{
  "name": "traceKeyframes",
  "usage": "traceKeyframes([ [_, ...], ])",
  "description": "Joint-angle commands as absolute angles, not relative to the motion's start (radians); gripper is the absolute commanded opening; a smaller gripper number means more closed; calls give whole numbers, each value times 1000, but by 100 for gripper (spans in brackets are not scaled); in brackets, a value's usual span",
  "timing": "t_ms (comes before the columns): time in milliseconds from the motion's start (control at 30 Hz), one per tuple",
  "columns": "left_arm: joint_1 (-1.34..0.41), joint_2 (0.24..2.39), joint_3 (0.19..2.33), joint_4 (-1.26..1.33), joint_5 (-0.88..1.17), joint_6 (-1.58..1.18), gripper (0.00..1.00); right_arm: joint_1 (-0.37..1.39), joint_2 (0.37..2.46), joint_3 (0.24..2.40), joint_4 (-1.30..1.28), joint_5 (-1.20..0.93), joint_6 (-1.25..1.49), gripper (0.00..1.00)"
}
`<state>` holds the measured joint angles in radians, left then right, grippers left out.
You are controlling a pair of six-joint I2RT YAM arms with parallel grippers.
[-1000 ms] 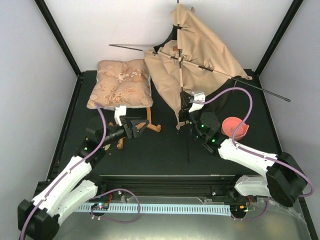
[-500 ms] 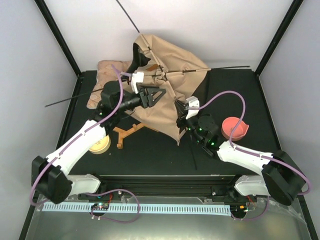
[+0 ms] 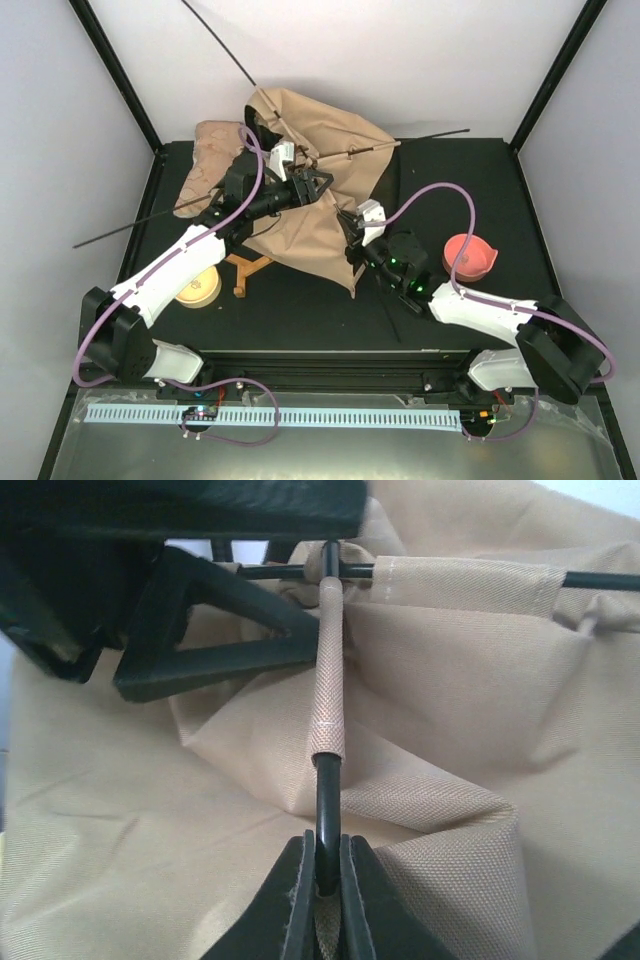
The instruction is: Set up the pet tent
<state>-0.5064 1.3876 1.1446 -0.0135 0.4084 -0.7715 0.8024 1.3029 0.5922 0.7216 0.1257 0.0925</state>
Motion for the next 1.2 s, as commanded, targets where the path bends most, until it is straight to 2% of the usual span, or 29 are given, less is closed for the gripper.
traceKeyframes([
  [0, -513, 1400, 1144, -49, 321, -820, 61, 856, 1294, 608, 811, 130, -3, 5],
  [233, -513, 1421, 1139, -97, 268, -822, 36, 932, 1291, 603, 787, 164, -118, 5],
  [367, -511, 1407, 1112, -101, 244, -821, 3, 965, 1278, 600, 752, 168, -155, 10],
  [633, -514, 1226, 1041, -144, 151, -766, 1, 965, 1135, 611, 430, 69, -32, 32],
  [867, -521, 976, 924, -83, 43, -744, 1, 966, 995, 628, 120, -88, 101, 34],
  [1000, -521, 884, 948, -92, 1, -692, 1, 966, 948, 629, -11, -188, 169, 34],
  [1167, -521, 850, 1021, -115, -27, -651, 2, 966, 926, 583, -39, -345, 219, 40],
])
